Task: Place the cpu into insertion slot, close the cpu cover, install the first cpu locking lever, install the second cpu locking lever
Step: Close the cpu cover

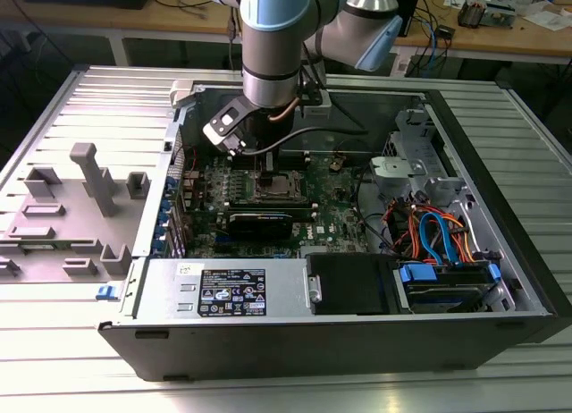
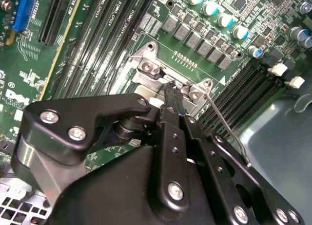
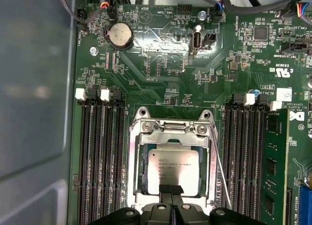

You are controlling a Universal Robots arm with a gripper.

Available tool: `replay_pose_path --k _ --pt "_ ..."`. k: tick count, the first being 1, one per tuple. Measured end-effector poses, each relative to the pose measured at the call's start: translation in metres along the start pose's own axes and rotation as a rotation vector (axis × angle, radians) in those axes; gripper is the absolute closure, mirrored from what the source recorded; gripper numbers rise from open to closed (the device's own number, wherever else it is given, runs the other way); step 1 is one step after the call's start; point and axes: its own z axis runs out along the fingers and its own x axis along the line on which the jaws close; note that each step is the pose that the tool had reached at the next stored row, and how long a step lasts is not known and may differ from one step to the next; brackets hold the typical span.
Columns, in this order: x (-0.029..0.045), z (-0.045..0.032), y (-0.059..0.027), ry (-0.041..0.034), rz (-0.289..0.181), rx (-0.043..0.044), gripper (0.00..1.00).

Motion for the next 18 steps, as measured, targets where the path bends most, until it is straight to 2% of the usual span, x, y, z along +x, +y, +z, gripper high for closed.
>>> replay_pose_path --k 8,12,16,18 --pt "0.0001 0.0010 0.0001 0.0003 0.000 0.0002 0.89" --pt "-0.0002 0.0002 0.0037 -0.0003 0.000 0.0006 0.89" --pt "-0.0002 -0.0061 0.0042 -0.0006 0.000 0.0020 0.89" --pt "-0.0001 -0.0067 0.0044 -0.0003 0.000 0.0025 0.89"
